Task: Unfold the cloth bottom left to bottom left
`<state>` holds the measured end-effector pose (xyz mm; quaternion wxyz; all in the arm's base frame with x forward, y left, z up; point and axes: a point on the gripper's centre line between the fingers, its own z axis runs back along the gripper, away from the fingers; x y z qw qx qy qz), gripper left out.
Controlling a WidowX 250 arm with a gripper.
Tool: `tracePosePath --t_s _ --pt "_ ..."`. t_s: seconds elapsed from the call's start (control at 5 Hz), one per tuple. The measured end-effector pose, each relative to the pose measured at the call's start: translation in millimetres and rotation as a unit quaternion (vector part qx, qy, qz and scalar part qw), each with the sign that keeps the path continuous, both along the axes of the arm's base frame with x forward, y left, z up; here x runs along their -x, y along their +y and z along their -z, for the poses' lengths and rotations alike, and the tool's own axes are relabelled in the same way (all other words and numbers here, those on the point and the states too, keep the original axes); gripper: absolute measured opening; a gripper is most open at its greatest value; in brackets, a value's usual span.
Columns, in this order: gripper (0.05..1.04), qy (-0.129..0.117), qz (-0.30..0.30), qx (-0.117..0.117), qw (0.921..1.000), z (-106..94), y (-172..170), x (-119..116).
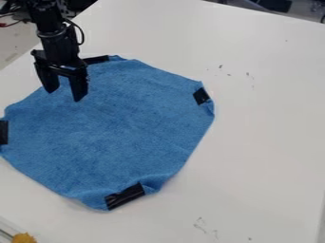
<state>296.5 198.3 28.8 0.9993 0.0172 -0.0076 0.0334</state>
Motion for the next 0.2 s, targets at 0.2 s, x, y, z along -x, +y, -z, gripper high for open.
tracePosePath --t_s 0.2 --pt "1.000 0.000 0.000 0.000 1.0000 0.0 0.0 0.0"
